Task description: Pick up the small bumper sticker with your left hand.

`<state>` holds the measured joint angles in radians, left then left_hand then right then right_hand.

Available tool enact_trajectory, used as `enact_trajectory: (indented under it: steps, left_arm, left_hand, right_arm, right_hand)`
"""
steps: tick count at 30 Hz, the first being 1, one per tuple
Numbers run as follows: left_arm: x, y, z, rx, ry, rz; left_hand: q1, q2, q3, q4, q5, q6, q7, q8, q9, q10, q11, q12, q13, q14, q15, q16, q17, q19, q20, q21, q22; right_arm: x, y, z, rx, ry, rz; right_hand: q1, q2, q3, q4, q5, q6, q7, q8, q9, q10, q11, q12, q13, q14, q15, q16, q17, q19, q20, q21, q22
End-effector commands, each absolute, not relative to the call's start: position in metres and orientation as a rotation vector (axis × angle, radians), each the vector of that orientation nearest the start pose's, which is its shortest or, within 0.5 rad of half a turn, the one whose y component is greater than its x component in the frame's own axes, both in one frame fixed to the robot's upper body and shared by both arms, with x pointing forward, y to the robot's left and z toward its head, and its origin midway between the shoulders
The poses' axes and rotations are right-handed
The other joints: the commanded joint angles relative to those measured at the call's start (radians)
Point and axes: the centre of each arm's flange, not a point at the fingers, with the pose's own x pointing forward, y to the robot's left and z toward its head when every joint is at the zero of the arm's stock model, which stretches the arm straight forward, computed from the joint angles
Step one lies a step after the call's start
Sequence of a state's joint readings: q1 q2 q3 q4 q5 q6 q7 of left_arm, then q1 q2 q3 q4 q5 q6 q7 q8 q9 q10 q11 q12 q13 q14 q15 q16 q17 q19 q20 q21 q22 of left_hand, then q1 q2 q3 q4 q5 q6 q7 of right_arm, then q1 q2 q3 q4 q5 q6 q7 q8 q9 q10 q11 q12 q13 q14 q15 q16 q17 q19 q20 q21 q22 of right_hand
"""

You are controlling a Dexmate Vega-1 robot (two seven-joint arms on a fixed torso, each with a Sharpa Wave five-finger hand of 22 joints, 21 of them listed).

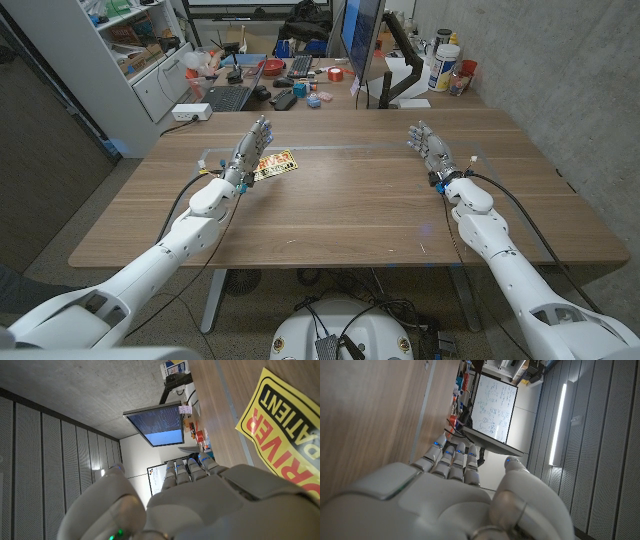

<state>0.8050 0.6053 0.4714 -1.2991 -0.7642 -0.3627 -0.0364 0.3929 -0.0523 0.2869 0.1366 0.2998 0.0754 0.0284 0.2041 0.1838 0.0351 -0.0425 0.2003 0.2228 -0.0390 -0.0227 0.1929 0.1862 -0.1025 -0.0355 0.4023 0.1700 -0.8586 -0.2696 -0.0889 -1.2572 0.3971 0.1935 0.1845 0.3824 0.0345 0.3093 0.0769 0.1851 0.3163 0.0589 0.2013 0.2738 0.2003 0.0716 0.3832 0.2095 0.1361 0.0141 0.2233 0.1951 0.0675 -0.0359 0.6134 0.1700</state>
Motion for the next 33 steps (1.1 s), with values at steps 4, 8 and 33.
enact_trajectory:
  steps: [4,8,33]
  left_arm:
    - [0.637,0.310,-0.018,-0.023,-0.654,-0.234]
    - [0.636,0.314,-0.019,-0.009,-0.649,-0.239]
    - [0.629,0.336,-0.029,0.023,-0.648,-0.202]
  left_hand:
    - [0.008,0.010,0.000,-0.008,0.005,0.015,-0.001,0.010,0.004,0.012,0.002,0.012,-0.004,0.009,-0.002,0.011,0.003,0.004,-0.038,-0.005,0.004]
    - [0.009,0.011,0.000,-0.009,0.006,0.018,0.000,0.010,0.004,0.015,0.002,0.013,-0.005,0.011,-0.002,0.011,0.002,0.006,-0.038,-0.007,0.004]
    - [0.014,0.016,-0.003,-0.013,0.009,0.027,-0.001,0.009,0.005,0.023,0.001,0.012,-0.015,0.020,-0.004,0.010,0.001,0.009,-0.034,-0.020,0.004]
  right_arm:
    - [0.668,-0.292,-0.028,0.082,-0.601,0.192]
    - [0.668,-0.294,-0.029,0.087,-0.603,0.187]
    - [0.667,-0.304,-0.035,0.138,-0.629,0.145]
  right_hand:
    - [0.001,0.008,0.005,-0.005,0.005,0.007,-0.004,0.002,-0.004,0.013,0.000,-0.007,0.000,0.010,-0.001,0.001,0.001,0.006,-0.018,-0.007,0.003]
    - [0.002,0.009,0.005,-0.006,0.005,0.008,-0.004,0.002,-0.006,0.015,0.000,-0.008,-0.002,0.011,-0.001,0.000,0.000,0.007,-0.018,-0.009,0.003]
    - [0.002,0.013,0.005,-0.012,0.004,0.013,-0.011,0.001,-0.020,0.020,-0.002,-0.018,-0.012,0.023,-0.006,-0.001,-0.004,0.021,-0.015,-0.018,0.003]
